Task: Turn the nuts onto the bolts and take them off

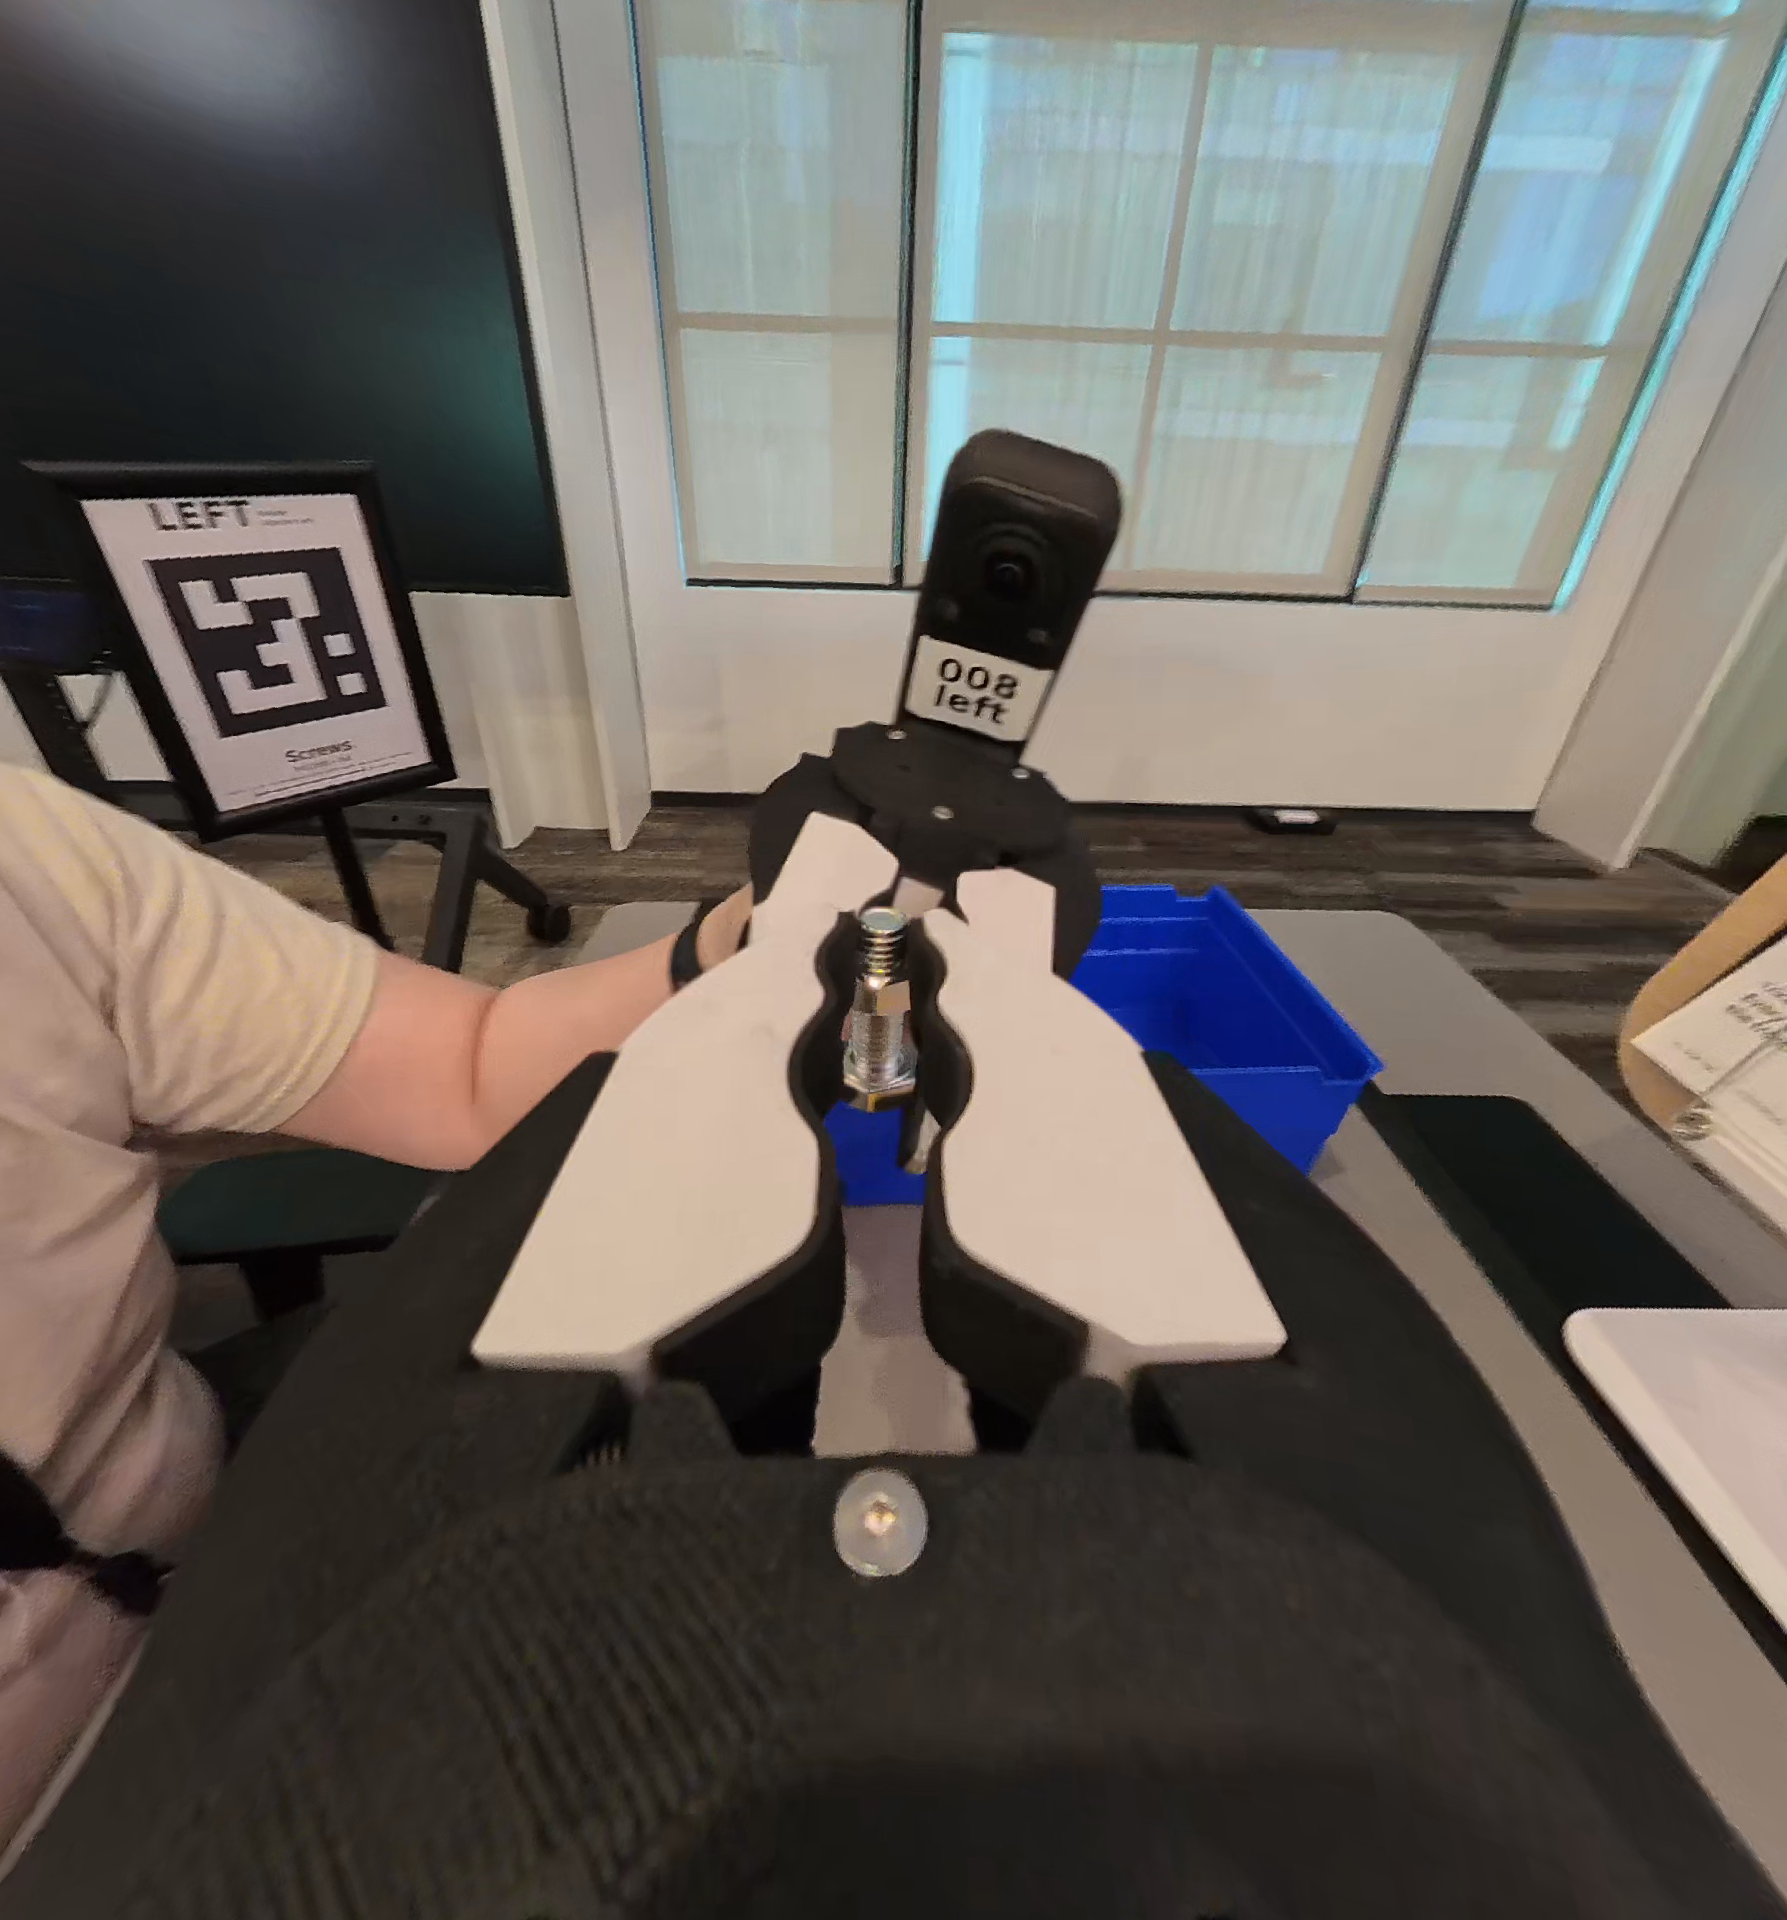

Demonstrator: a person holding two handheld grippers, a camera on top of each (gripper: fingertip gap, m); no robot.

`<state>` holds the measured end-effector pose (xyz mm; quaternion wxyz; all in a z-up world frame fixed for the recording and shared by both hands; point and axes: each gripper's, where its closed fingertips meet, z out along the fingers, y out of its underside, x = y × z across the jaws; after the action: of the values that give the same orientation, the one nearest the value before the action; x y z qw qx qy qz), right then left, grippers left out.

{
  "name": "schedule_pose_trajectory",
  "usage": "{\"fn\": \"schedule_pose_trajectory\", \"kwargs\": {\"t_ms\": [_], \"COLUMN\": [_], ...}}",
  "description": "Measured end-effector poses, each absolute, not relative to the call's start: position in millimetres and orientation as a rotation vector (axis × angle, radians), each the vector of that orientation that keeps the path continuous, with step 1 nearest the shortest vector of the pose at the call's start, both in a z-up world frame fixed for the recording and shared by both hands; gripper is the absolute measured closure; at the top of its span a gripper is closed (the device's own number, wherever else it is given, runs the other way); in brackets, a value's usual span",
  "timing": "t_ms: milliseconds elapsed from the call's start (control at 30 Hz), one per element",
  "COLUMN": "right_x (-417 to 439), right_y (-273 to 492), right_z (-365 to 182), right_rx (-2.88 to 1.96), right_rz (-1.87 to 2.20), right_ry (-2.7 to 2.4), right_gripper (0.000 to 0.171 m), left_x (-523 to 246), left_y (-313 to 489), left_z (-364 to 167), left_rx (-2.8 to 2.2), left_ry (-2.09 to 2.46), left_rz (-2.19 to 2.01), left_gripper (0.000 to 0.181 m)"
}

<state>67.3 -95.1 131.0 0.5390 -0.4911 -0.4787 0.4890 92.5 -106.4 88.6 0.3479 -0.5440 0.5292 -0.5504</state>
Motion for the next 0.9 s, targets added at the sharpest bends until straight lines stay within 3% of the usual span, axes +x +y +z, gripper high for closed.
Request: {"fn": "schedule_pose_trajectory", "kwargs": {"t_ms": [33, 100, 133, 467, 833, 900], "right_x": [69, 72, 72, 83, 75, 81], "right_y": [-93, -90, -89, -70, -93, -87], "right_z": [133, 136, 135, 130, 130, 131], "right_rx": [-1.154, -1.154, -1.166, -1.212, -1.155, -1.174], "right_rz": [1.135, 1.094, 1.072, 1.162, 1.266, 1.309], "right_ry": [-1.121, -1.097, -1.099, -1.020, -1.124, -1.092], "right_gripper": [0.160, 0.135, 0.133, 0.141, 0.126, 0.131], "left_x": [92, 89, 88, 85, 93, 92], "left_y": [-103, -99, -96, -112, -120, -124], "left_z": [90, 91, 93, 102, 93, 95], "left_rx": [-1.420, -1.432, -1.435, -1.383, -1.409, -1.394], "left_ry": [1.355, 1.331, 1.316, 1.361, 1.423, 1.433], "left_rz": [-1.409, -1.379, -1.372, -1.446, -1.425, -1.455], "left_gripper": [0.163, 0.163, 0.163, 0.163, 0.163, 0.163]}}
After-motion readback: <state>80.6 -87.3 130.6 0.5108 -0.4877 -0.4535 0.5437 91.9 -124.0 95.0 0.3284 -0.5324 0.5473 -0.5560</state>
